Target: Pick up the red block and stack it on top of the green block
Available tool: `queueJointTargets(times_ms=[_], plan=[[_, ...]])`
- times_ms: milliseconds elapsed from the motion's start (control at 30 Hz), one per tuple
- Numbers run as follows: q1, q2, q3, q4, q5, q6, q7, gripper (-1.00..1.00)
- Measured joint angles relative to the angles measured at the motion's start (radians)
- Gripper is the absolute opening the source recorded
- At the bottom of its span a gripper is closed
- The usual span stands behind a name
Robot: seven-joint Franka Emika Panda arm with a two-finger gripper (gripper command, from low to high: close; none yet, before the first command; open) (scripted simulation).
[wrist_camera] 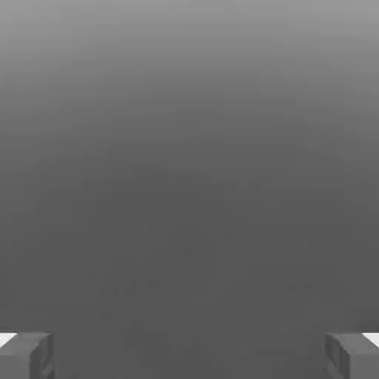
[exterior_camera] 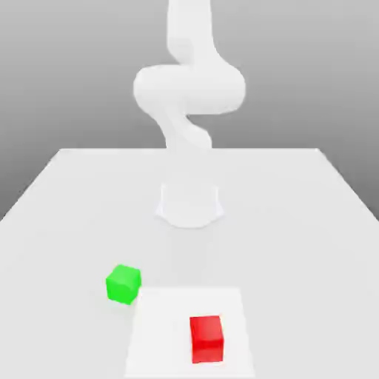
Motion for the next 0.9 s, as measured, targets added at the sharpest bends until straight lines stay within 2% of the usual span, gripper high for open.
queueJointTargets(times_ms=[733,900], plan=[[0.03,0.804,0.02,-0.226,-0.007,0.353,-0.03,0.0],[0.035,0.985,0.016,-0.222,-0.015,0.485,-0.027,0.0]])
